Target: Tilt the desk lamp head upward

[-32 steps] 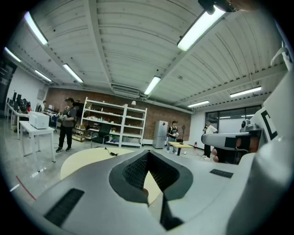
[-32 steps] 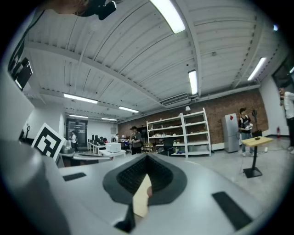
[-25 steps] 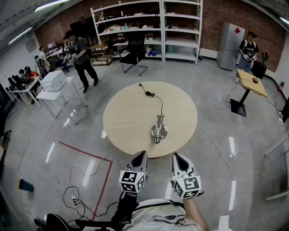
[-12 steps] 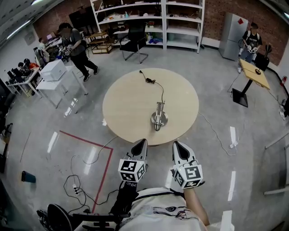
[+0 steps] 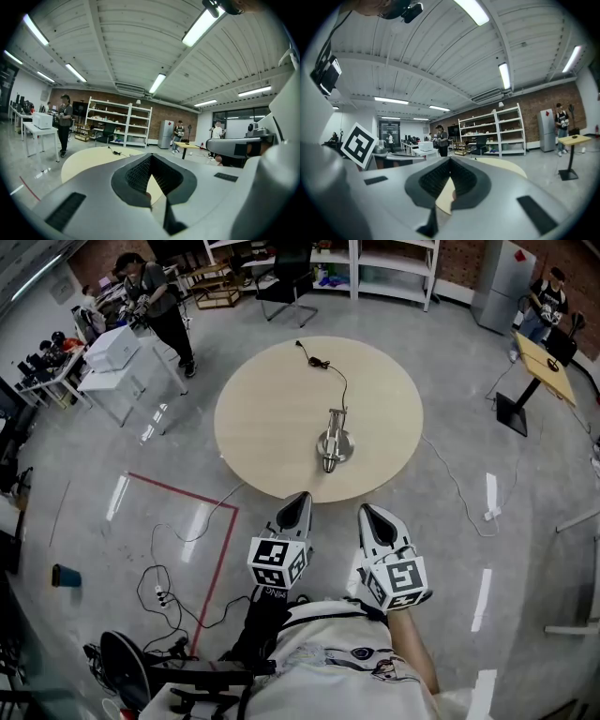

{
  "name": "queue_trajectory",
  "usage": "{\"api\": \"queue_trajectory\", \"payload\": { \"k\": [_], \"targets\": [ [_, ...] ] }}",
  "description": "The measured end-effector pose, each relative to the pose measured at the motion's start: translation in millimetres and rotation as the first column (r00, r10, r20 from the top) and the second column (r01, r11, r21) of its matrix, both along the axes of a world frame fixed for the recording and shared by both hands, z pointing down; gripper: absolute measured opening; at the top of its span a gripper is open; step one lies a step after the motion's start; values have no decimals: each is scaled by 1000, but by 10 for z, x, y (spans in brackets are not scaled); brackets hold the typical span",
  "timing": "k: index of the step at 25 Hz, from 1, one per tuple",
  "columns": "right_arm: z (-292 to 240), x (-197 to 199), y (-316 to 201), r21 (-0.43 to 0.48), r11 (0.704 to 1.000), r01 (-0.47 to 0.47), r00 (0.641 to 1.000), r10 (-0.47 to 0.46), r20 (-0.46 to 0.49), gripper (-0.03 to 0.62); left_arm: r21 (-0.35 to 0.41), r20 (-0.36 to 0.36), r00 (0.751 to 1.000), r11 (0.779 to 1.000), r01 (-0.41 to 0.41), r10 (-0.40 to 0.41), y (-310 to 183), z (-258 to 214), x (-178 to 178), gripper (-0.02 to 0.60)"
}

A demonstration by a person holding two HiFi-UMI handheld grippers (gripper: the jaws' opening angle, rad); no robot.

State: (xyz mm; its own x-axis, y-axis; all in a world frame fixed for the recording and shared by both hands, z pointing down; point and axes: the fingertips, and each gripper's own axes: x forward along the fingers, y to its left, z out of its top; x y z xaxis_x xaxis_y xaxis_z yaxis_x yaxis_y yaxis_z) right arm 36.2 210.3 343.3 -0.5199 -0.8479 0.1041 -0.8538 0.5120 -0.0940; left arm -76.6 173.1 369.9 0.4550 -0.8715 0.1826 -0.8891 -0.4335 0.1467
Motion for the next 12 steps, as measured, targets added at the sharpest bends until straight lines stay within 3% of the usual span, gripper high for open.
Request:
{"api": "queue_trajectory", "payload": {
  "k": [12],
  "targets": [
    [354, 105, 13, -81, 992, 93, 996, -93, 6, 3, -81, 14, 998, 995, 56, -55, -36, 352, 42, 2]
  ]
}}
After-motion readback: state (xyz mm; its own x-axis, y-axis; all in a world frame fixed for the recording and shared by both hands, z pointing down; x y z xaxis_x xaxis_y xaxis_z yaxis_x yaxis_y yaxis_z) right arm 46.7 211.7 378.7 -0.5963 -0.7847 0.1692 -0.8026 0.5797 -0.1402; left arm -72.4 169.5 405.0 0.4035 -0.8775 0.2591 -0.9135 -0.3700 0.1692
